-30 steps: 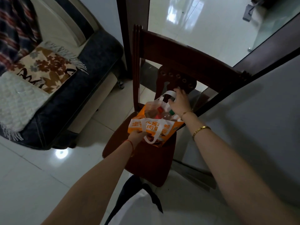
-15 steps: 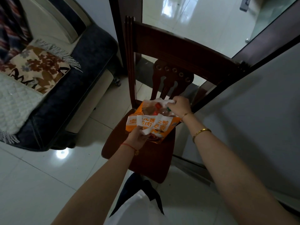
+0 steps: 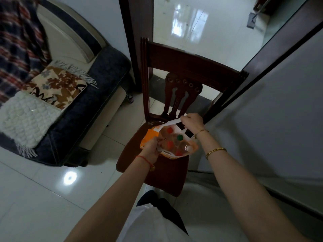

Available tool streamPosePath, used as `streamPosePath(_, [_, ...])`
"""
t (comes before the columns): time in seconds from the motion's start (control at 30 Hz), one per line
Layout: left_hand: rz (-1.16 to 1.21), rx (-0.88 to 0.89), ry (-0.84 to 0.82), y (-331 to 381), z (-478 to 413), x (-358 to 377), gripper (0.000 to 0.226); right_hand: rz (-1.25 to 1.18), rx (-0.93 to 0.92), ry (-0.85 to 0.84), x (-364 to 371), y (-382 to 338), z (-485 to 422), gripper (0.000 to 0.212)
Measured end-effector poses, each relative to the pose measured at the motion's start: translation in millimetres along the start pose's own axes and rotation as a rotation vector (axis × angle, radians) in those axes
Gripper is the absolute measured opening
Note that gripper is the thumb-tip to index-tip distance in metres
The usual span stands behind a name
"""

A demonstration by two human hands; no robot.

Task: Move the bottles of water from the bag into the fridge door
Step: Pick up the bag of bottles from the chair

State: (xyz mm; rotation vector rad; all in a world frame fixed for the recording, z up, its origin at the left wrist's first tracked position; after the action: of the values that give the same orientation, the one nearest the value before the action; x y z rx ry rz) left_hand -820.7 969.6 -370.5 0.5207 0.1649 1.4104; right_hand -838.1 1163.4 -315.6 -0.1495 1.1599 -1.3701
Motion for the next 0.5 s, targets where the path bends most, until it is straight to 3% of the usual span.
streamPosePath(0.23, [-0.193, -0.05, 0.167, -21, 30, -27, 0.025, -0.032, 0.008, 0.067, -12, 12, 45, 0.037])
streamPosePath(0.37, [-0.293, 0.005, 0.133, -11, 44, -28, 0.038, -0.058, 0.024, 0.135, -26, 30, 81, 0.042])
streamPosePath(0.5, [-0.452, 0.06, 0.124, 2, 63, -23, 0.029, -0.104, 0.052, 0.186, -36, 48, 121, 0.037])
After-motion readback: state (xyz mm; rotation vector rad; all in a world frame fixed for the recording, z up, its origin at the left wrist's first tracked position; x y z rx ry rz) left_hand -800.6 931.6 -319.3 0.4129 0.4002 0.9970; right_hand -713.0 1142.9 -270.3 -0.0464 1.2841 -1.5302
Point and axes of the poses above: each hand's wrist, its own z-axis away from the middle knuckle, its own x-axis out of the palm, y = z × x, the point moved 7 cm from there along -z, towards the middle knuckle, and after that the axes turned 5 degrees about -z, right-handed, at the moved point
